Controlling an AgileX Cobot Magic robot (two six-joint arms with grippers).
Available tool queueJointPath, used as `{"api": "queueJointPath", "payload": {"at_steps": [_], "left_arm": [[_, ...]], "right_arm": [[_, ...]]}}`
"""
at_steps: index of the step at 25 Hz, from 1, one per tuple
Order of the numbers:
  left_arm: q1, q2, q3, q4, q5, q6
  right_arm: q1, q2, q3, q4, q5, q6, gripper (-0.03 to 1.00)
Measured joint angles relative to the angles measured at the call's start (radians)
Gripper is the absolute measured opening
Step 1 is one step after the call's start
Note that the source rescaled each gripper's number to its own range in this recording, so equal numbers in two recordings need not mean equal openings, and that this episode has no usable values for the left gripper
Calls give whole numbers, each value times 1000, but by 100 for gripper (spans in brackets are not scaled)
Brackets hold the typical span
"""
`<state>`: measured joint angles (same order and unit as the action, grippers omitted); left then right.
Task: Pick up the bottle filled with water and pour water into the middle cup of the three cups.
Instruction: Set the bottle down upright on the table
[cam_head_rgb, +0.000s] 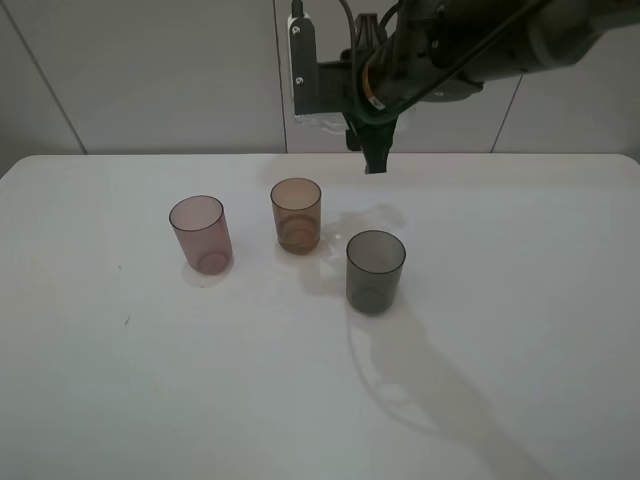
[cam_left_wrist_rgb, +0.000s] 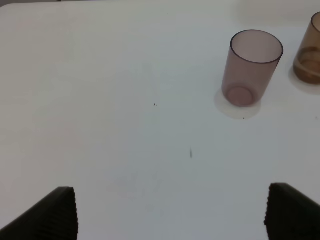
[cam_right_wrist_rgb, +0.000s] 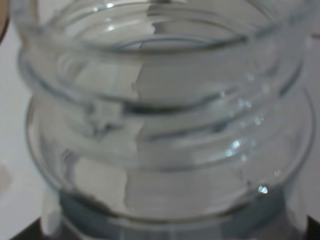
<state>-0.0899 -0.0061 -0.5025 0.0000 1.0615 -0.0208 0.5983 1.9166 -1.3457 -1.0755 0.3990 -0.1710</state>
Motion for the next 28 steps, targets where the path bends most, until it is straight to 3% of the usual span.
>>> {"api": "queueJointPath", "payload": {"at_steps": [7,13,23,28], "left_arm": [[0,0,0,0,0,0],[0,0,0,0,0,0],[0,0,0,0,0,0],[0,0,0,0,0,0]], "right_arm": [[-160,-123,47,397,-75,159,0],[-294,-205,193,568,-201,283,0],[-419,-231,551,759,-638,288,0],[-451,-231,687,808,-901,214,0]]}}
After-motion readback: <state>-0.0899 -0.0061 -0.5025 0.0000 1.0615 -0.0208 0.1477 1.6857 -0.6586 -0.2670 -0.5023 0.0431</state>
